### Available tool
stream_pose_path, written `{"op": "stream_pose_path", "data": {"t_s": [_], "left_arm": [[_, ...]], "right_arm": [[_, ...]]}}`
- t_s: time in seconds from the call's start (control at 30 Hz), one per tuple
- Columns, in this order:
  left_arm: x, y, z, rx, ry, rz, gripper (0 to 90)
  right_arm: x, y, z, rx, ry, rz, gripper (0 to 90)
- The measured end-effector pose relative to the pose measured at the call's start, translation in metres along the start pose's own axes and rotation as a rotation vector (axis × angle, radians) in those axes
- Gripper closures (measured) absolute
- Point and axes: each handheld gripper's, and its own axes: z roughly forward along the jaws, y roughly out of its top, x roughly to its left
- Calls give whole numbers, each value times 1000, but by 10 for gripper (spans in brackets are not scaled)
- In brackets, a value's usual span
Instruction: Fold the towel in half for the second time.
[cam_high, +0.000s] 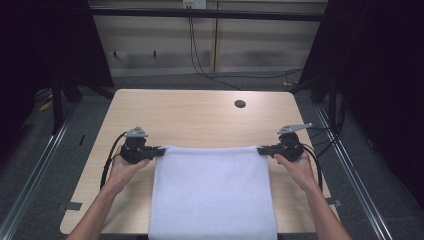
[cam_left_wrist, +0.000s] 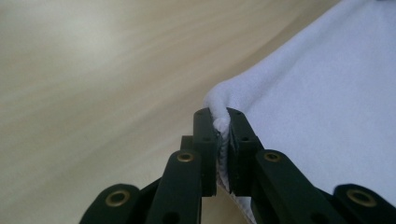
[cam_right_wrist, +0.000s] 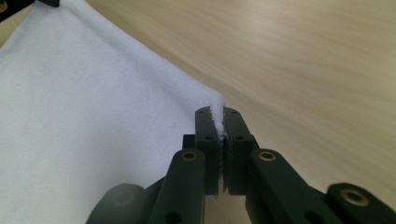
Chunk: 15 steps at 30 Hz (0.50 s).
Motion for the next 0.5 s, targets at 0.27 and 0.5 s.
{"op": "stream_pose_path", "data": {"t_s": [0.27,0.5], "left_arm": [[17,48,-10,-103,44,13,845],[21,88,-16,-187,80,-3,845]], "right_arm": [[-12,46,-15,-77,-49,-22,869],[-22,90,-33,-164,-107,-25,870]]}}
